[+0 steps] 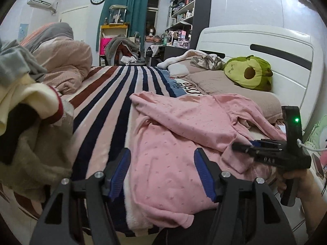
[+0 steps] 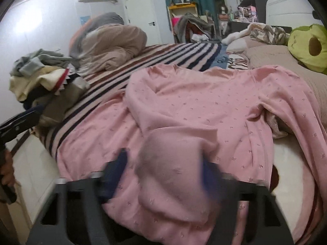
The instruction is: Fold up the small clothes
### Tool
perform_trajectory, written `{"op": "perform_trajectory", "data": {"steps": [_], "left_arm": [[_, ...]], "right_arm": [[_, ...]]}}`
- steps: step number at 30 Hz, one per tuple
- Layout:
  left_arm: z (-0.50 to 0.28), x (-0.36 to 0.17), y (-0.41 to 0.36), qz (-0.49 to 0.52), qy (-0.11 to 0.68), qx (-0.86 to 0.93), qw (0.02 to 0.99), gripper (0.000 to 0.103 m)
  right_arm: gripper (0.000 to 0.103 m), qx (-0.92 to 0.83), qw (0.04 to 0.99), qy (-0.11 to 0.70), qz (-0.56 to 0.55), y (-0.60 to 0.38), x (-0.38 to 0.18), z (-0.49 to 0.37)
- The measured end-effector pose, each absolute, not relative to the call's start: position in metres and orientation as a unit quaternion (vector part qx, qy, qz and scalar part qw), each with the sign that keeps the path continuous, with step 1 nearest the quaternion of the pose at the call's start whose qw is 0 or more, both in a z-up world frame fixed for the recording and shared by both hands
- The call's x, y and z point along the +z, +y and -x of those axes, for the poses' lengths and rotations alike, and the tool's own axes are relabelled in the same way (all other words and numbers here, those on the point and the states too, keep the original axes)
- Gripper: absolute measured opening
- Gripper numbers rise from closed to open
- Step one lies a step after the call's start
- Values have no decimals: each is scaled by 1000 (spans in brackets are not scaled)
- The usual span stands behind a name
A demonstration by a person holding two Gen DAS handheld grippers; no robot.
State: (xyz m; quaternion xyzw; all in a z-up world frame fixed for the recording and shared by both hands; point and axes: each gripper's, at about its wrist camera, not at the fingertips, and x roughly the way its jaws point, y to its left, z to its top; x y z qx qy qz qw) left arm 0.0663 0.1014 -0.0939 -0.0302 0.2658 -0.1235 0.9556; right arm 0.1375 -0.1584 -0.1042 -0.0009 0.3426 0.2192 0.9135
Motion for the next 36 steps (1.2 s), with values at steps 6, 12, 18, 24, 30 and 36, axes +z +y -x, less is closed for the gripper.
{"op": "perform_trajectory", "data": {"steps": [6,12,18,24,30,36], "left_arm": [[-65,-96,101,35,266,-124,955,60],[-65,-92,92,31,266,-130,955,60],[-68,-91,80,23,270,-134,953,60],[-76,-92,77,20,272,-124,954,60],[-79,-99,75,15,281,-122,952,60],[-79,-101,80,18,284,-119,951,60]], "right_arm": [[6,211,924,317,-28,-187,-88,-120],[6,173,925,331,-63,-231,-90,-97],[9,141,921,356,-78,-262,-105,-82],[22,123,938,316,-80,-275,-84,-80],[45,161,937,302,-69,-260,-78,-95],[26,171,923,341,-48,-238,-102,-113]]}}
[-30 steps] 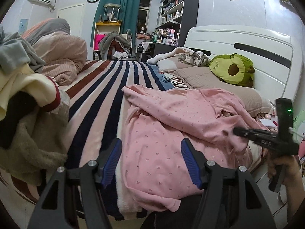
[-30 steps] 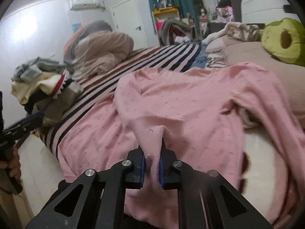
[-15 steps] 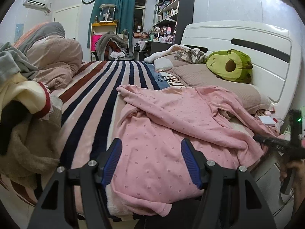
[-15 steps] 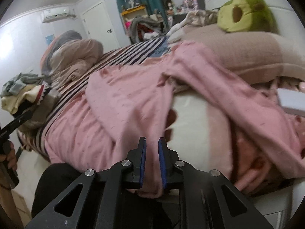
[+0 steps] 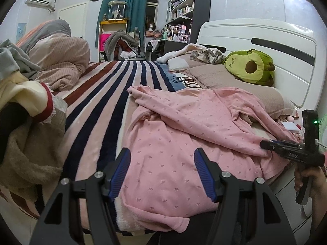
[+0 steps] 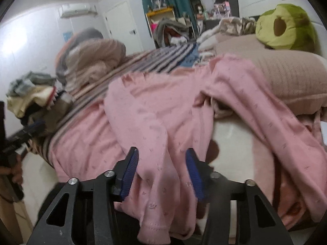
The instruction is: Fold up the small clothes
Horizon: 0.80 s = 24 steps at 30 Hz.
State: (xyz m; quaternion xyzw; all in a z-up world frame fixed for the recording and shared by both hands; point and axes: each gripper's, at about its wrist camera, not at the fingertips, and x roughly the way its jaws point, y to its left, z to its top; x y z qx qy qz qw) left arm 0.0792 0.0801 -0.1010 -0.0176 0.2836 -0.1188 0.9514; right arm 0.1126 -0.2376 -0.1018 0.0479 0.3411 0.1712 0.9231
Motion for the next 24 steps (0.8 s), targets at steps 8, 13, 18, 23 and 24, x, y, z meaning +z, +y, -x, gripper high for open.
{"op": "perform_trajectory", "data": {"steps": [8,13,18,23,24], "left_arm": [[-77,-100,81,22,282,-118,952,60],[-75,-95,73,16,278,-125,952,61],[-74,-87,66,5,275,-125,953,61],[-76,-83,58,-3,273,-123,954,62],[-77,-83,56,-4,274,-123,954,62]], "right_arm": [[6,76,932,343,-87,-294,-103,-102],[24,23,944,316,-92,-333,-90,-78],[42,-22,951,301,-72,-368,-75,-79],[49,-38,947,314,-60,-393,-66,-95],[50,-44,944,323,-55,-396,-68,-99]]}}
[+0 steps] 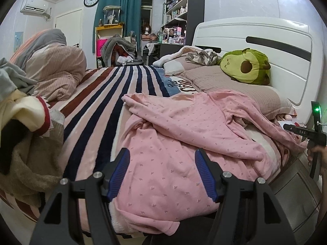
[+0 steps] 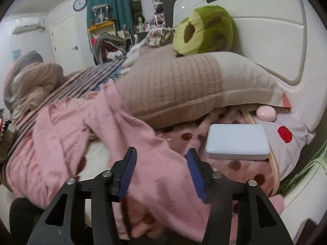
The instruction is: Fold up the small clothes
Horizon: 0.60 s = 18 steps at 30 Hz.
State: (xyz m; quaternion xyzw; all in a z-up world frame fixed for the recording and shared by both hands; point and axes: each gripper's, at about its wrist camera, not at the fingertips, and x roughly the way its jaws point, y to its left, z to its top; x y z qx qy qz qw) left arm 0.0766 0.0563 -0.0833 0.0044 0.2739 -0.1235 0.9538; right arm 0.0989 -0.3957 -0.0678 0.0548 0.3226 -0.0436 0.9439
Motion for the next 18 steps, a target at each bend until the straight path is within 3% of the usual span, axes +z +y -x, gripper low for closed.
{"op": "perform_trajectory", "data": {"steps": [9,10,14,16,18], "left_arm": [[-85,-84,45,-8,281,-133,950,65],[-86,-85,44,-7,282,-135,950,65],[-86,-85,41,-7,283,-140,949,65],[-86,-85,40,-7,281,-144,949,65],[-85,-83,40,-6,280,-146,949,65]], "right_arm": [[51,-34,928,367,-53,-403,-99,-101],[47,-29,928,367,-52,-402,-101,-99],[13,-44,931,361,-26,-396,-100,-92],[6,-42,935,349,-39,-399,-97,-86],[4,-29,940,335,-56,-400,-92,-79]]}}
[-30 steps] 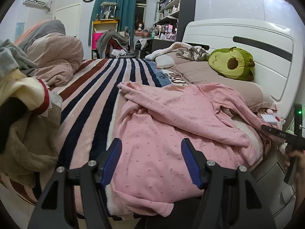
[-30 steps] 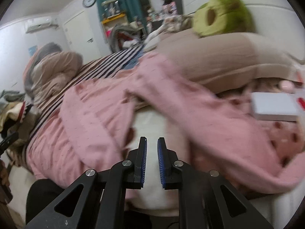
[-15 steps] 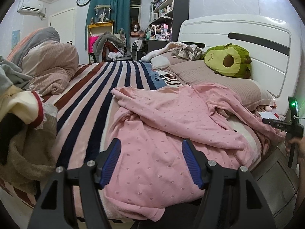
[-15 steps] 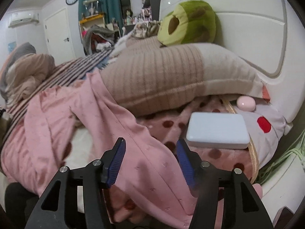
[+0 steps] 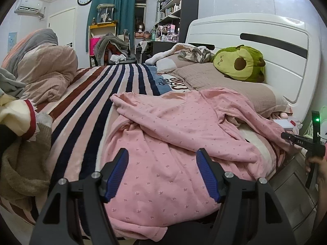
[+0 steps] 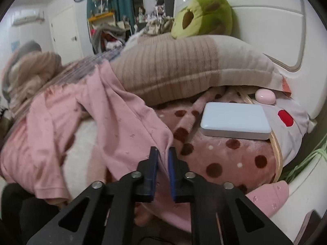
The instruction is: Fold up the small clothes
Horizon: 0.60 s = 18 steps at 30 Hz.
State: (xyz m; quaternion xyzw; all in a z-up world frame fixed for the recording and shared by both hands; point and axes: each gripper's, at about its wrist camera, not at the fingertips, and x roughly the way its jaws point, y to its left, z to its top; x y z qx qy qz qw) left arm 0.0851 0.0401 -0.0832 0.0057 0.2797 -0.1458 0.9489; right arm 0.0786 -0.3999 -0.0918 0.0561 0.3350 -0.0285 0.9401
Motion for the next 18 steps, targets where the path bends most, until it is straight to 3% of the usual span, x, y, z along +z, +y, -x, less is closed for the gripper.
{"op": "perform_trajectory", "data": {"steps": [18], "left_arm": [[-69,-77,65,22,254,-143,956,65]], "right_arm": [[3,194,945,234,-124,-313,-33,-84]]}}
